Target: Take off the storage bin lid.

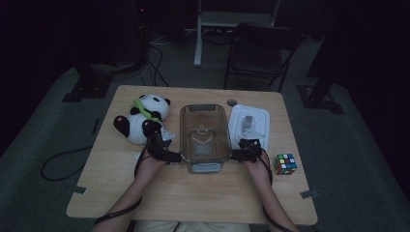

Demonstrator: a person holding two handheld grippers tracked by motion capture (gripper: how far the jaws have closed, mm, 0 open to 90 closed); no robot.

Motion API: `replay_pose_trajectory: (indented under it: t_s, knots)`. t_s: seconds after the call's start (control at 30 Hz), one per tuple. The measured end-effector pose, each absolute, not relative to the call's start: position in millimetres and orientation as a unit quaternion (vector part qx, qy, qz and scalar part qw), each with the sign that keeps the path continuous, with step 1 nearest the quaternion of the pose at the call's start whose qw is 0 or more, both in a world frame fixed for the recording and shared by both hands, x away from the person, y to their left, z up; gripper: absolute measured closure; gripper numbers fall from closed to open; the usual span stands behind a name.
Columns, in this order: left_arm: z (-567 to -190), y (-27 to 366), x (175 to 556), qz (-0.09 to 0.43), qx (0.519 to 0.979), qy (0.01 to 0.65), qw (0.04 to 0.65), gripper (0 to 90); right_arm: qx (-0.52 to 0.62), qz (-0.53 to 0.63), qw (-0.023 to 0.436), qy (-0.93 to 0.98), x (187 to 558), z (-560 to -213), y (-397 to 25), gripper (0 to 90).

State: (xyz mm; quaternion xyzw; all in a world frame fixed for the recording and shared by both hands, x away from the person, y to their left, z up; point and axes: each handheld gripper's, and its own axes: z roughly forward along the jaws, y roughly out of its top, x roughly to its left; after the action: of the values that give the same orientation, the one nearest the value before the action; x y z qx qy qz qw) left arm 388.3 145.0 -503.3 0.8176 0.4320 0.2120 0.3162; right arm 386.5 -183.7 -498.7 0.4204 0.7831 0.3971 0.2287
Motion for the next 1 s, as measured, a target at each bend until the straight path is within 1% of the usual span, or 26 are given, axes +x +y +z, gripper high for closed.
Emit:
replay_pose_trajectory:
  t_s: [0.2, 0.33, 0.63, 1.0]
  knots:
    - [-508.0, 156.4, 386.2, 0.216, 0.817, 0.438, 0.306, 2.2, 0.408, 0.407, 0.200, 0.792, 374.1, -504.6, -174.9, 16.1]
    - [-506.2, 165.5, 381.6, 0.219, 0.812, 0.444, 0.309, 2.2, 0.401, 0.409, 0.196, 0.796, 368.1, -507.3, -167.1, 16.1]
    - [-499.3, 178.4, 362.6, 0.231, 0.813, 0.437, 0.308, 2.2, 0.393, 0.414, 0.182, 0.801, 365.1, -512.3, -155.0, 16.0]
    - [-479.6, 196.8, 336.9, 0.257, 0.796, 0.440, 0.329, 2.2, 0.391, 0.424, 0.160, 0.801, 369.5, -514.0, -145.5, 14.3]
